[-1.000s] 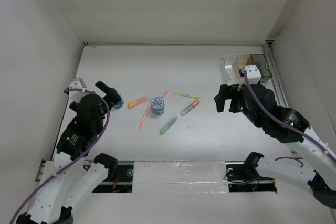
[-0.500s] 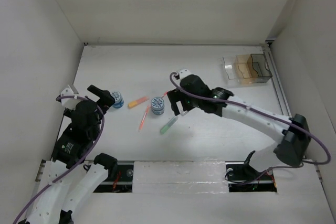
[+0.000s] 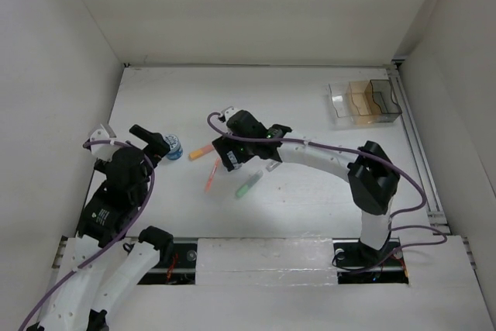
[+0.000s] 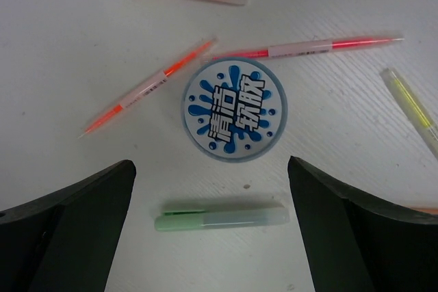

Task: Sort the stationery into containers
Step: Pick up the stationery from the center of the board.

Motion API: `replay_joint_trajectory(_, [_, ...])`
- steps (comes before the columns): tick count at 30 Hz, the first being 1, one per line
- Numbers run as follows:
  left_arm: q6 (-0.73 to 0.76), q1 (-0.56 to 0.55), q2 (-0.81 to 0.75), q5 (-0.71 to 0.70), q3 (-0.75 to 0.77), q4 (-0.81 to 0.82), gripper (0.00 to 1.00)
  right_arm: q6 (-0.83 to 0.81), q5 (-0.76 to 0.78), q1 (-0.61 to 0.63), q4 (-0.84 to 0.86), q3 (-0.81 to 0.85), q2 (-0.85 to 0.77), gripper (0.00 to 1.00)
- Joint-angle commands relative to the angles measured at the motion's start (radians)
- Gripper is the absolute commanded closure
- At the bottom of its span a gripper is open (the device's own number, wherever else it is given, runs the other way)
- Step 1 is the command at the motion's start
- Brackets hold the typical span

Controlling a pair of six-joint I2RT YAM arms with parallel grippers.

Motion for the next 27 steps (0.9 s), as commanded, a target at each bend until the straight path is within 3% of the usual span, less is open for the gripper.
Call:
replay_joint_trajectory(1, [0.028, 0.003, 0.021, 0.023, 0.019, 0.036, 0.00, -0.029, -0.033, 0.023, 0.091, 0.078, 0.030, 0.01])
replay_joint_trajectory(12, [0.047, 0.003, 0.030, 0.041, 0.019, 0.055, 0.00, -0.050, 0.107, 0.023, 0.045, 0.178, 0.170, 0.05])
replay_joint_trajectory(22, [0.056, 0.003, 0.039, 0.050, 0.019, 0.064, 0.00, -0.052, 0.201, 0.023, 0.043, 0.144, 0.107, 0.02])
replay_joint_trajectory(27, [0.056, 0.003, 0.049, 0.059, 0.019, 0.064, 0.00, -0.063, 0.210, 0.023, 0.012, 0.176, 0.161, 0.02])
